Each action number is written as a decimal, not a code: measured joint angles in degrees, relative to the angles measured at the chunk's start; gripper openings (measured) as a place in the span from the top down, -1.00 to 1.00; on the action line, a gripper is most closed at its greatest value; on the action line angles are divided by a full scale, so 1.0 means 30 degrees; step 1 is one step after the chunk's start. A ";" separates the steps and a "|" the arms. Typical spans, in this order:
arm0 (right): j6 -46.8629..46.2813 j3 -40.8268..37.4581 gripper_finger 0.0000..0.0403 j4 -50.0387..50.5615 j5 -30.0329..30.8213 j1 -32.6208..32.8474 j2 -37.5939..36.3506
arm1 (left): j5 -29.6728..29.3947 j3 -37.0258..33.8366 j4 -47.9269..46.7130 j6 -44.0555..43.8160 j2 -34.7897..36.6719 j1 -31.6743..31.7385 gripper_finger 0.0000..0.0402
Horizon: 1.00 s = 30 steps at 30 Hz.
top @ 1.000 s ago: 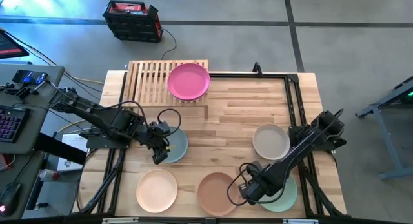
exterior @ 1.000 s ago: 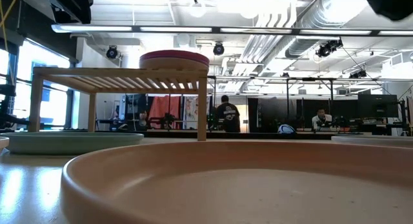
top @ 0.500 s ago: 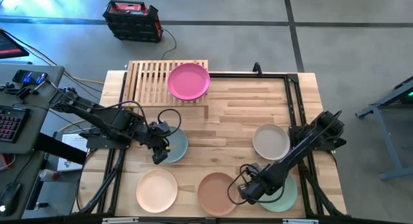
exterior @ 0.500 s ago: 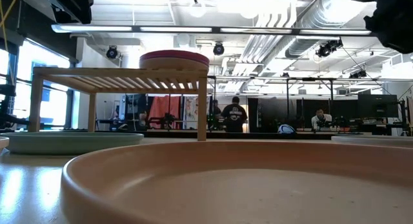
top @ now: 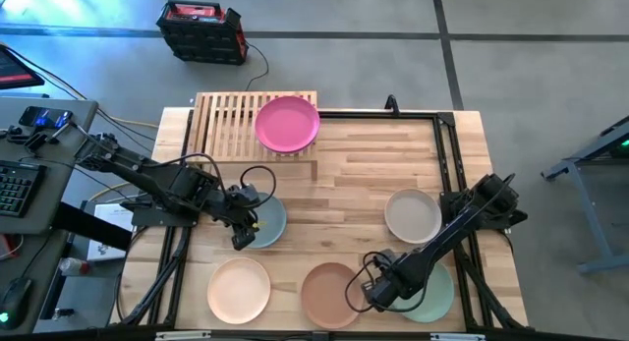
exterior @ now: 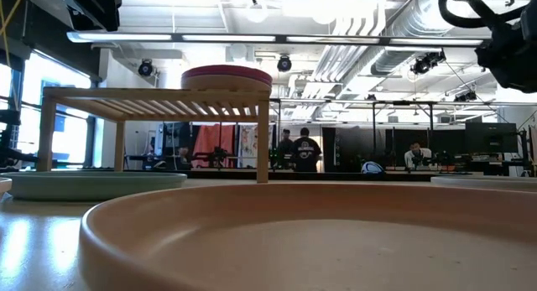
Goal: Place and stack plates onto a shelf
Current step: Stack the green plate on top of the pink plate on the shelf
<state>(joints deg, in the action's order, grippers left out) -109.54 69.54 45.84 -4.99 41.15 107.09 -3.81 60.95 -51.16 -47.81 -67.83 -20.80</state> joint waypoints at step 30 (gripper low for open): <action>0.1819 0.1748 1.00 0.1898 -0.0396 0.0000 0.0670 | -0.0007 0.0000 0.0007 0.0011 0.0000 0.0001 0.52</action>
<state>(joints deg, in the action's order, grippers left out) -104.08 74.78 51.53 -6.18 41.15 109.10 -3.84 60.95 -51.13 -47.78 -67.83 -20.79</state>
